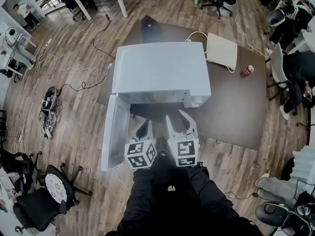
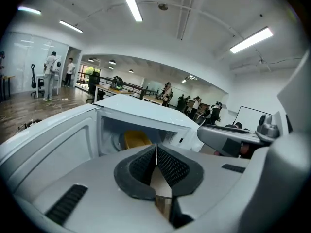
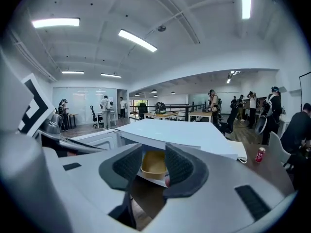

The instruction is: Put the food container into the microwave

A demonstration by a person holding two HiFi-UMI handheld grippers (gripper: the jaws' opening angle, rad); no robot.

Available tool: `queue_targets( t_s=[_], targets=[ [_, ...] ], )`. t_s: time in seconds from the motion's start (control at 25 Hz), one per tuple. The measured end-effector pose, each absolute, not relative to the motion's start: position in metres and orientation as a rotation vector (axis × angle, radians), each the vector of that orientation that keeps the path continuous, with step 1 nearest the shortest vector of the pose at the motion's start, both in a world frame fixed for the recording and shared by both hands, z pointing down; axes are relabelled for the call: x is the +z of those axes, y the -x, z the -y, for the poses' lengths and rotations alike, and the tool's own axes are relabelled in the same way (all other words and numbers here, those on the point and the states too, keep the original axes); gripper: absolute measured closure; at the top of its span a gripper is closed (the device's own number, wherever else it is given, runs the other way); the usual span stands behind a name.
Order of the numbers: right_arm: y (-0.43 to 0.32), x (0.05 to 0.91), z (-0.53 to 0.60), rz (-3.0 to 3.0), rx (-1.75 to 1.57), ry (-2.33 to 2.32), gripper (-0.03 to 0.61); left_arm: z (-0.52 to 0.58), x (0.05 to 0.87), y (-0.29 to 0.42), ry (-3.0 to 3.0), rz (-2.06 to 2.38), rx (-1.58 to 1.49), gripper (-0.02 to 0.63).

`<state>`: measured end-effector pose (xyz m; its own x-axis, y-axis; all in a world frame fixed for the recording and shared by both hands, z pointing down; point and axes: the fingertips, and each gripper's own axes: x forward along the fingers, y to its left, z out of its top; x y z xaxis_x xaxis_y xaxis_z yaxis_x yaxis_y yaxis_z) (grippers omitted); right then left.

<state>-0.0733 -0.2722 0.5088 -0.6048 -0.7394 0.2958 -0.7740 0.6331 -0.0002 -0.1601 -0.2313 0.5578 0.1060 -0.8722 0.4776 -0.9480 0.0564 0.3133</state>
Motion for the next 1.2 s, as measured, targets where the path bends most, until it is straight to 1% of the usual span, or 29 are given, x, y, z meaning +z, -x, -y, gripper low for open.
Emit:
queue_targets(
  t_s=[0.04,0.16,0.32,0.44,0.88,1.2],
  targets=[
    [0.069,0.502,0.268,2.593,0.177,-1.233,0.423,0.229,0.551,0.156,-1.836,1.775,0.167,0.579],
    [0.058,0.482,0.260,2.613,0.153,-1.251,0.454,0.225,0.532,0.144,-1.869,1.781,0.157,0.578],
    [0.045,0.453,0.246,2.631,0.115,-1.282,0.529,0.215,0.505,0.132,-1.900,1.806,0.145,0.578],
    [0.039,0.434,0.234,2.652,0.094,-1.289,0.549,0.206,0.484,0.125,-1.927,1.827,0.142,0.578],
    [0.017,0.380,0.205,2.719,0.076,-1.340,0.554,0.193,0.430,0.096,-2.068,1.851,0.147,0.579],
    [0.008,0.376,0.205,2.738,0.074,-1.355,0.554,0.199,0.420,0.083,-2.111,1.868,0.139,0.580]
  ],
)
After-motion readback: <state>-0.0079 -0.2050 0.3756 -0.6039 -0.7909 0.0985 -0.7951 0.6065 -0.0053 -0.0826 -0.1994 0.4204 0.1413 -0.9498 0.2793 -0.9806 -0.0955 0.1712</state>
